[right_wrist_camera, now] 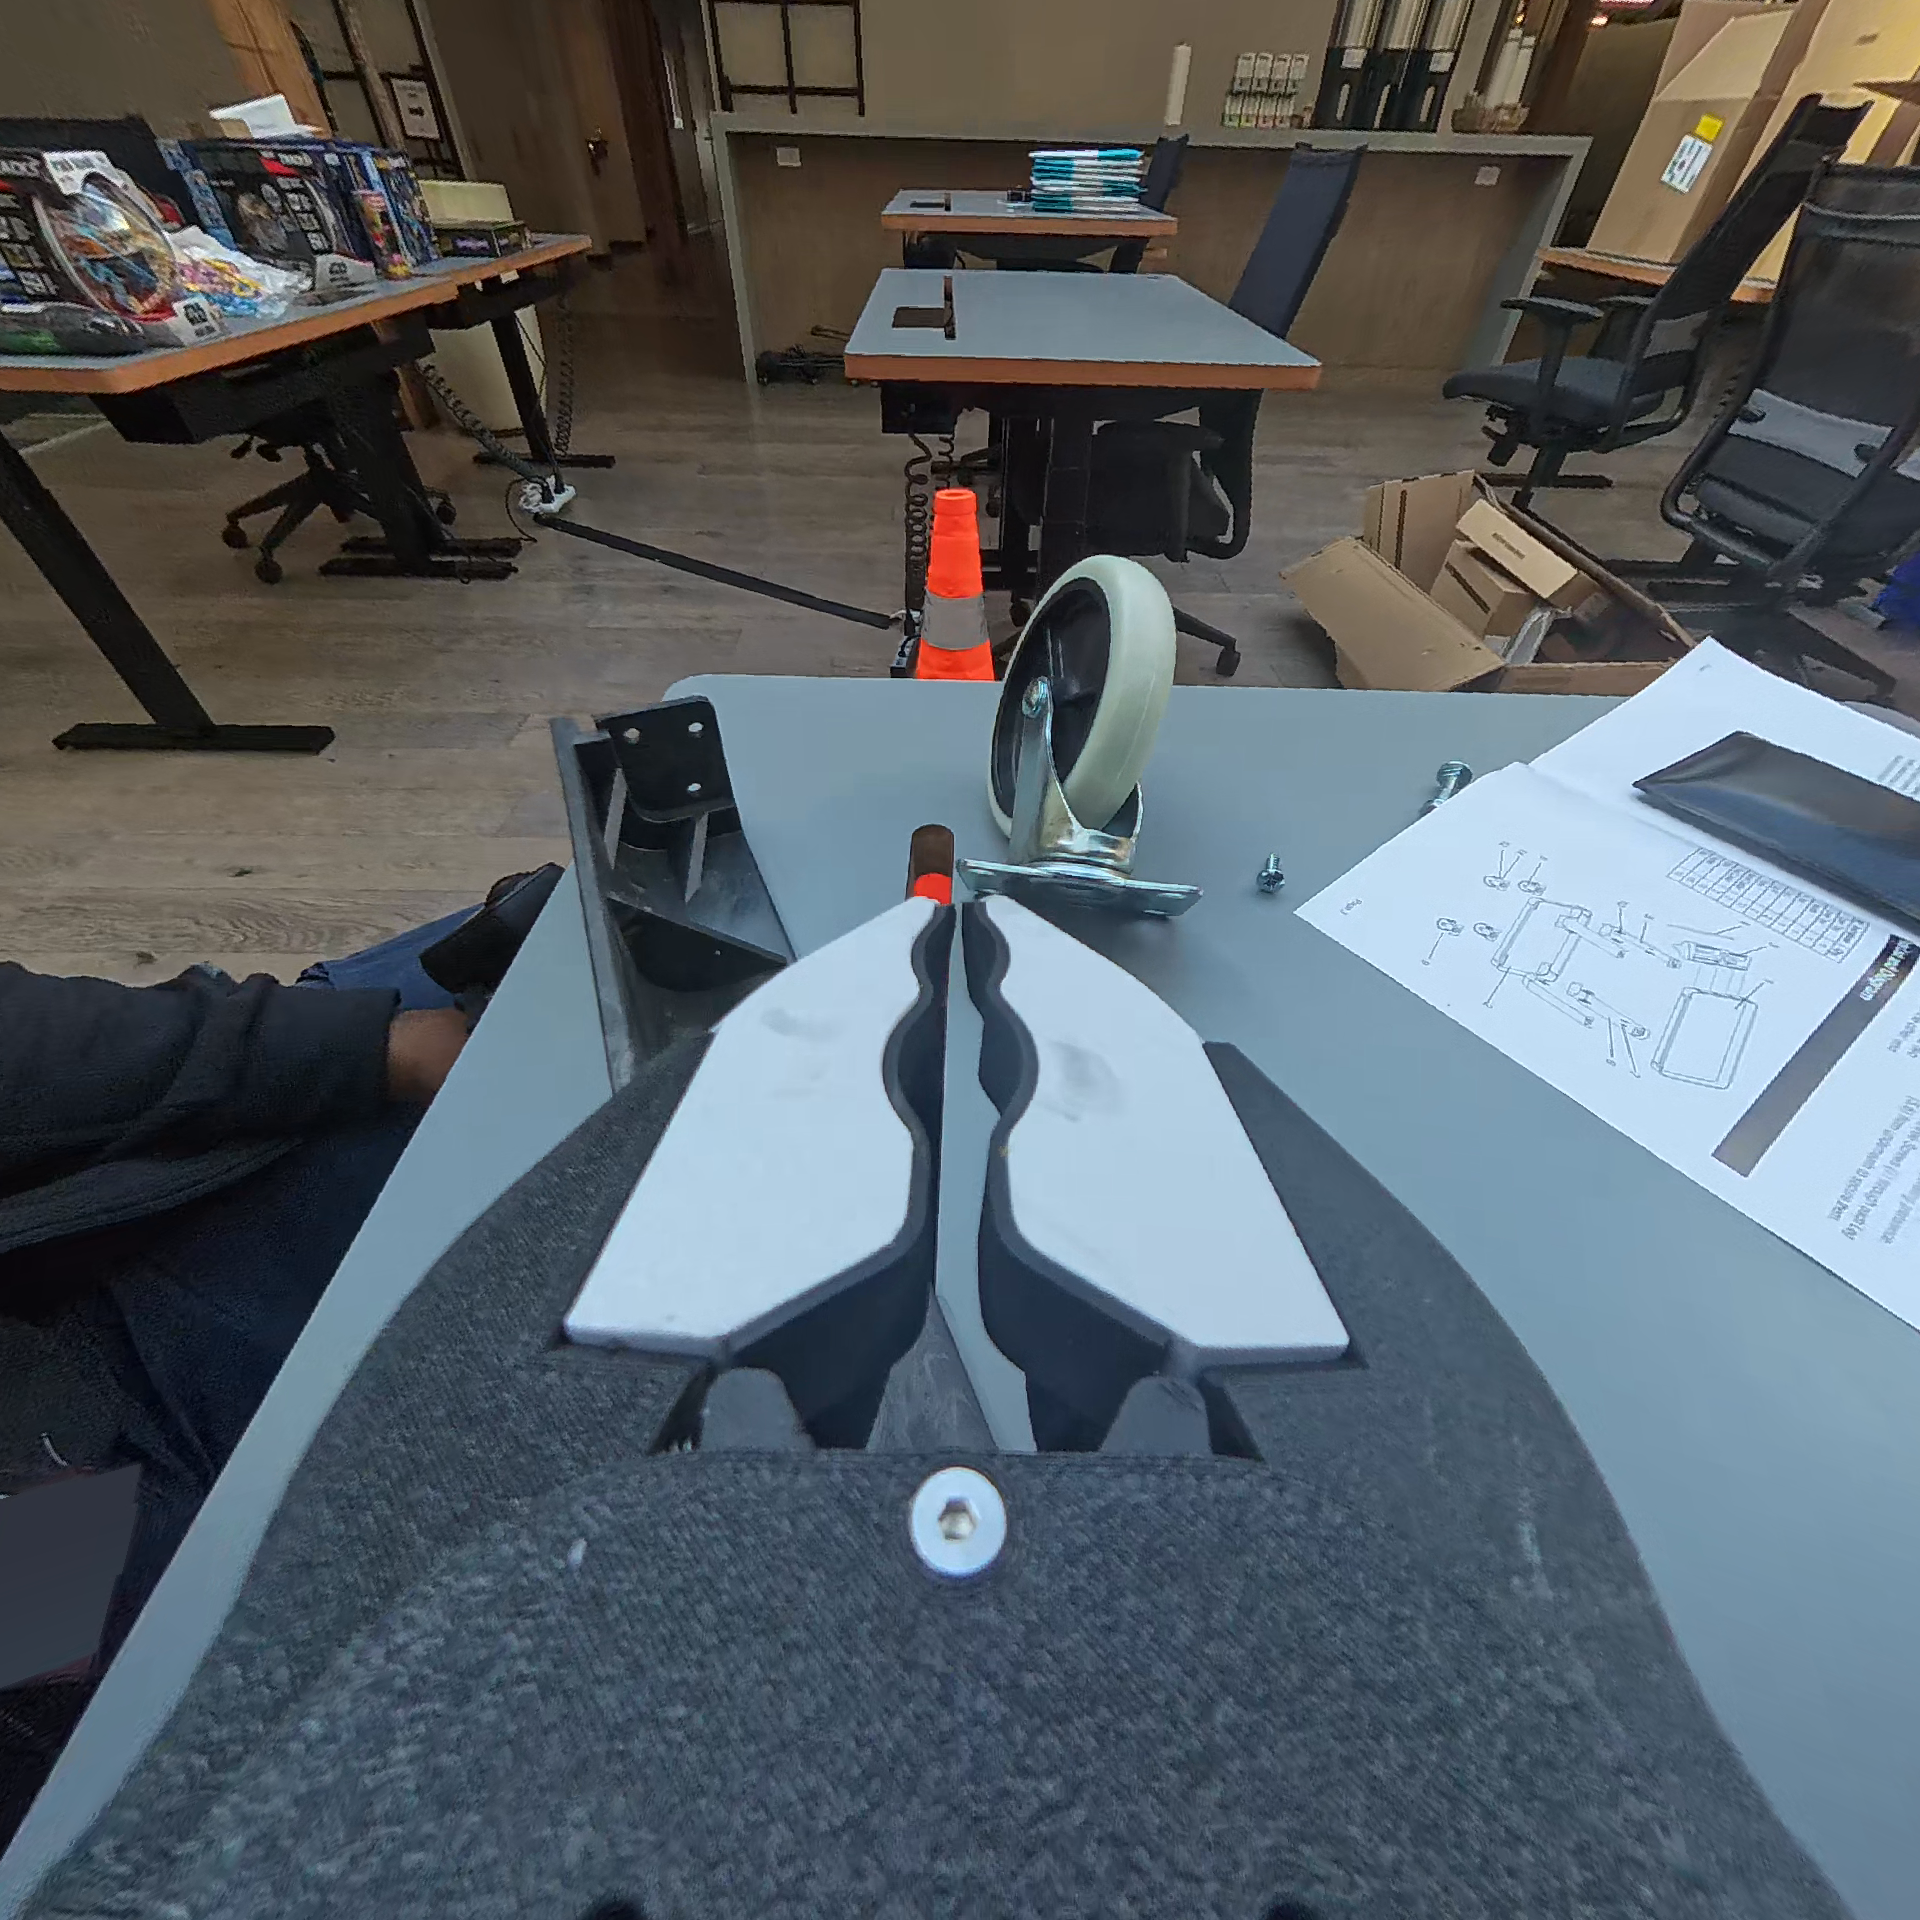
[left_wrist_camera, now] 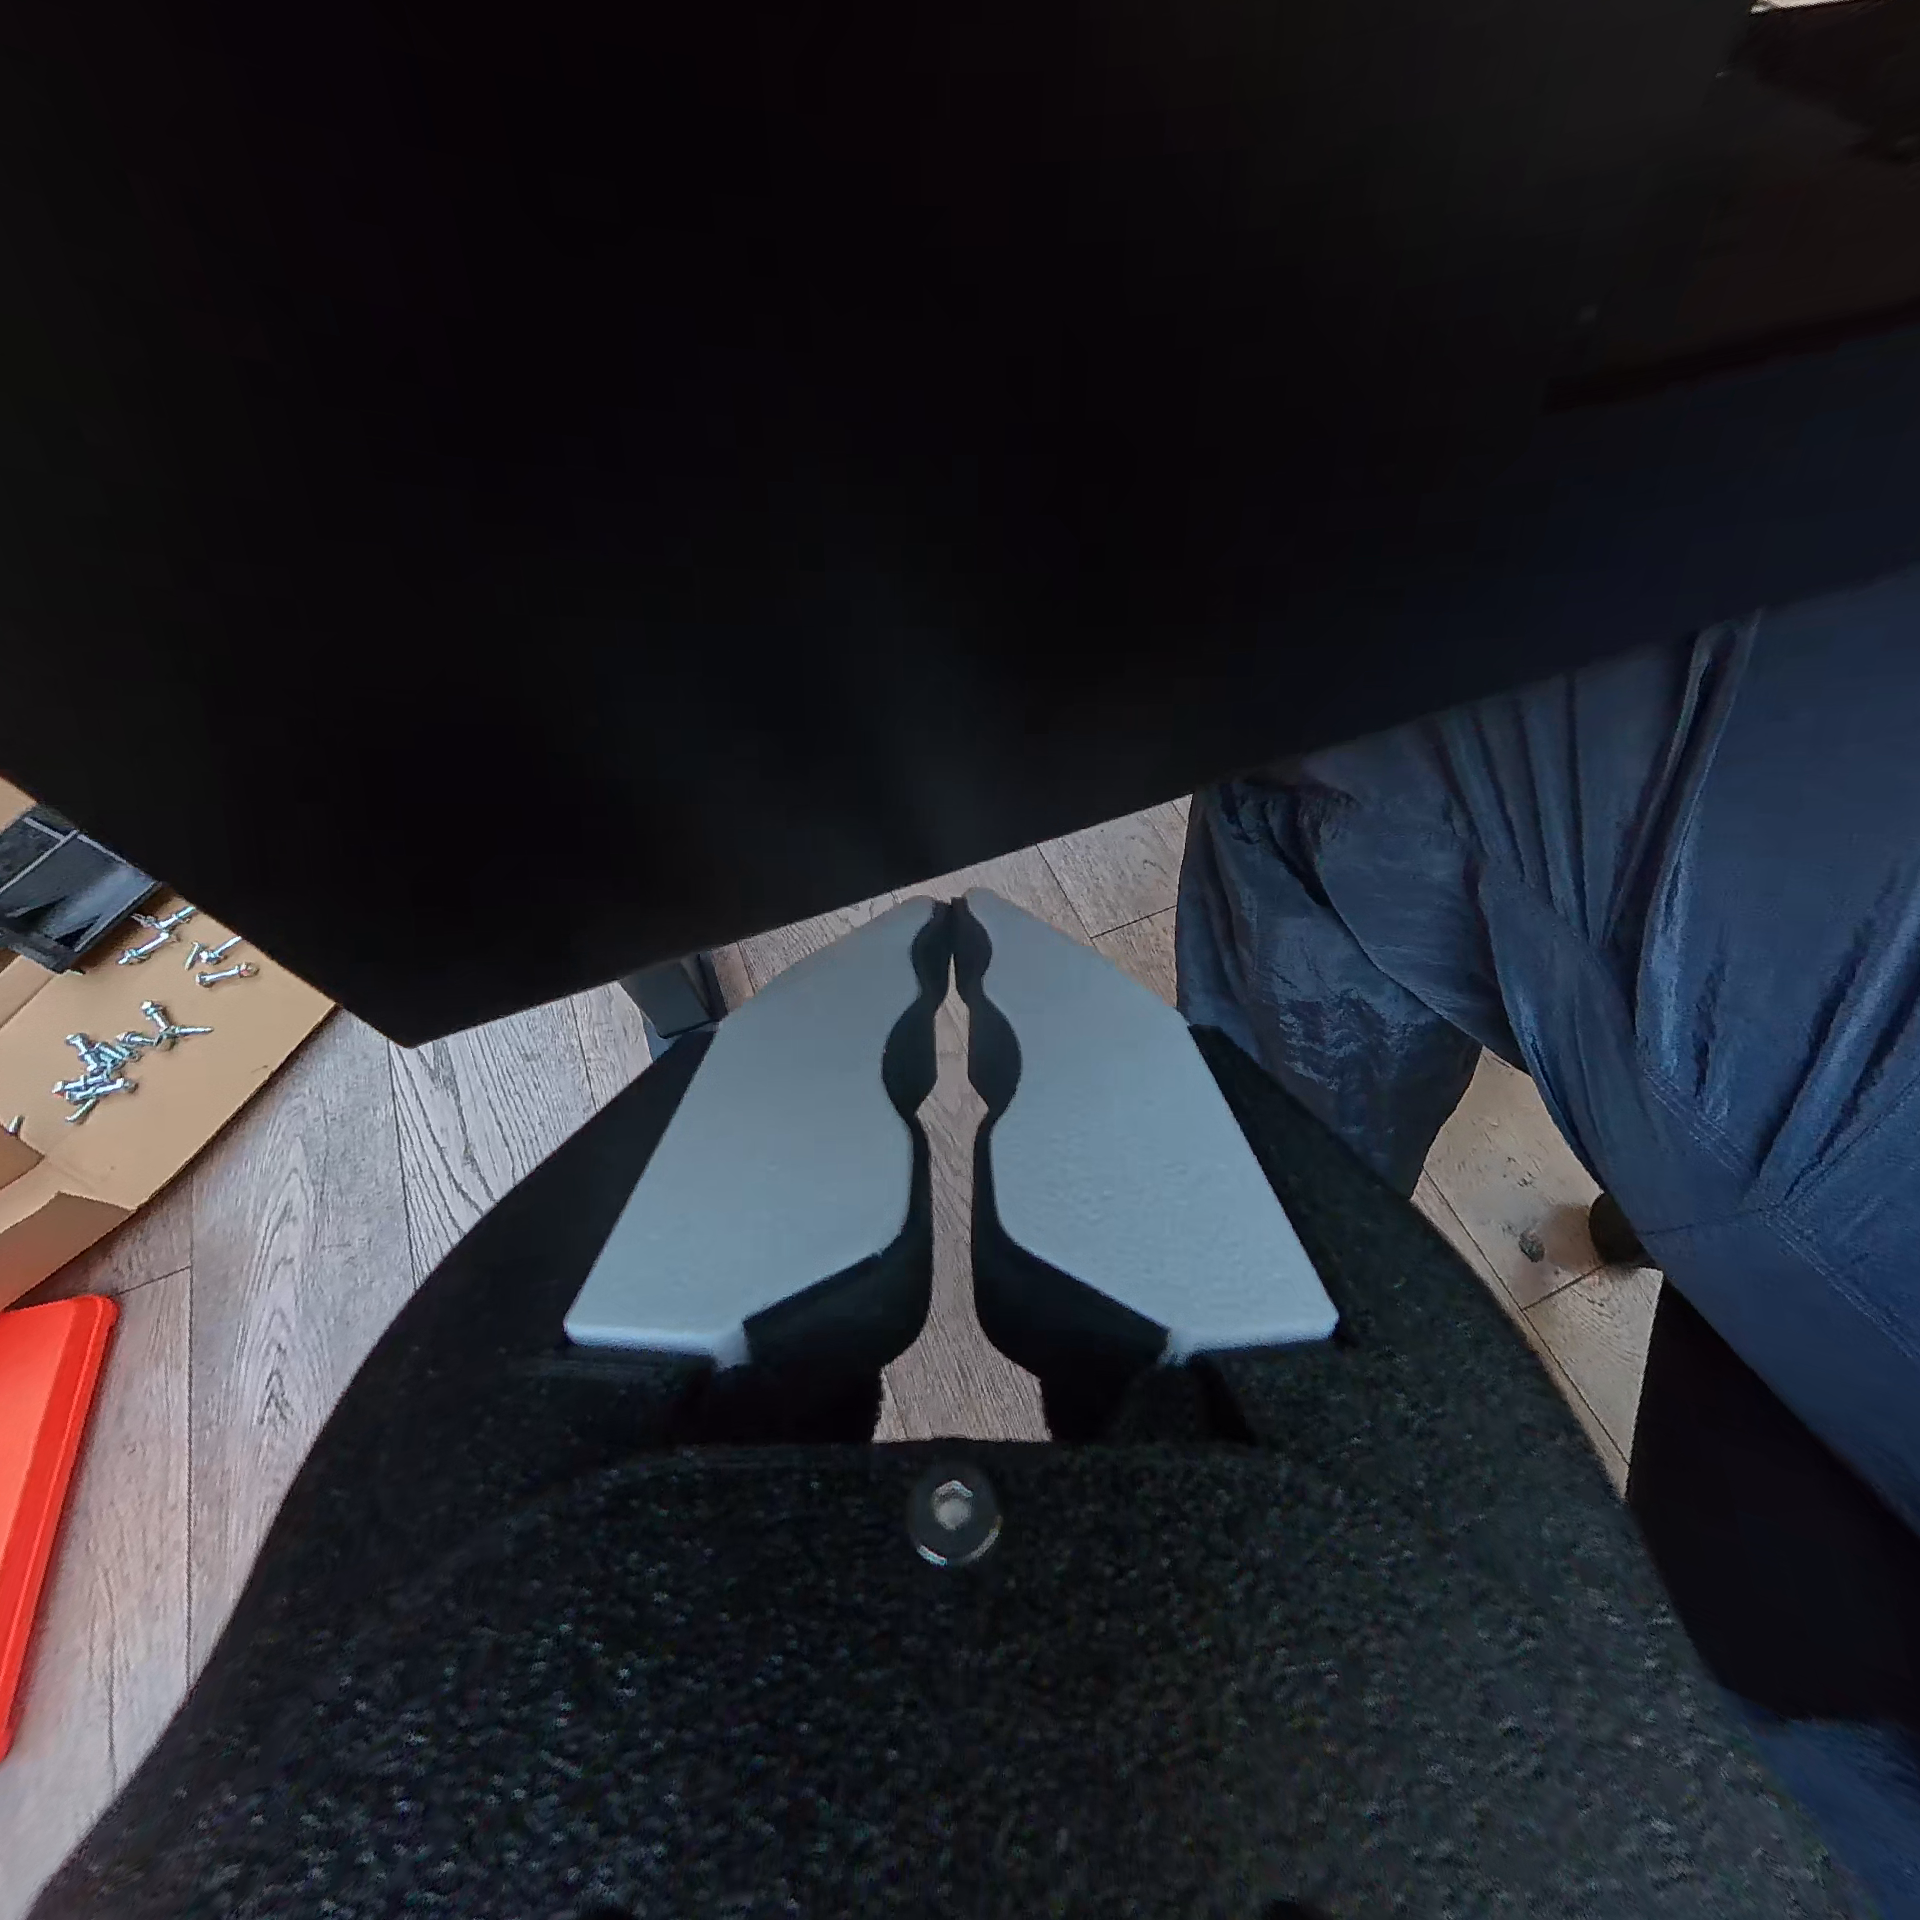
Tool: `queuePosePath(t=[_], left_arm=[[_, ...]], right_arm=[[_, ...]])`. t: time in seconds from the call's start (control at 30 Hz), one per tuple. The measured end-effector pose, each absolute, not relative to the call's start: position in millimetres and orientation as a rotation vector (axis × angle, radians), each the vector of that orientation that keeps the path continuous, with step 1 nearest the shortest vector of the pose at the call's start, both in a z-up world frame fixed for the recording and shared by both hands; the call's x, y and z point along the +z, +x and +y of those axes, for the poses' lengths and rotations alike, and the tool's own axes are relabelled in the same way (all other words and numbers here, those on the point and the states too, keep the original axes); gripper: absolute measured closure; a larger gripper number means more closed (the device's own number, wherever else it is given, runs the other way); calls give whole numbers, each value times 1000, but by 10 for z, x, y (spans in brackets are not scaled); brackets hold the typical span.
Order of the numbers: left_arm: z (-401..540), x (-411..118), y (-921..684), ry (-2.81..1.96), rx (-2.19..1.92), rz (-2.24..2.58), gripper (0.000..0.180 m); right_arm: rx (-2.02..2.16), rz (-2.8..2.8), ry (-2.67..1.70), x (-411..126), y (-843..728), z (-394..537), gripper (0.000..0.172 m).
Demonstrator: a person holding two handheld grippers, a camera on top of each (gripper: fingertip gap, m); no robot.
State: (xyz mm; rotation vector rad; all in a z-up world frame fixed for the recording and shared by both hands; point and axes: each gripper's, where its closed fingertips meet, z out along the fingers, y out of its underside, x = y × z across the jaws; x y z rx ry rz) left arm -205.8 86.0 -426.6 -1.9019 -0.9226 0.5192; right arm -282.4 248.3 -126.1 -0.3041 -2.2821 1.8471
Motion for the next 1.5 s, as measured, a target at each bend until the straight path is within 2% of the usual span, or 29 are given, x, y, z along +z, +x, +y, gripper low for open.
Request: queuePosePath(t=[1.1,1.33,1.5], left_arm=[[856,-4260,-2044,-1915,530,-915,180],[803,-4278,-2027,-1947,540,-927,180],[469,-4070,-1939,-1883,514,-1036,180]], right_arm=[[1815,-2267,-306,-1273,-2841,2474,167],[1836,-2294,-375,-1250,-2877,2500,162],[1880,-2396,-537,-888,-2929,2584,150]])
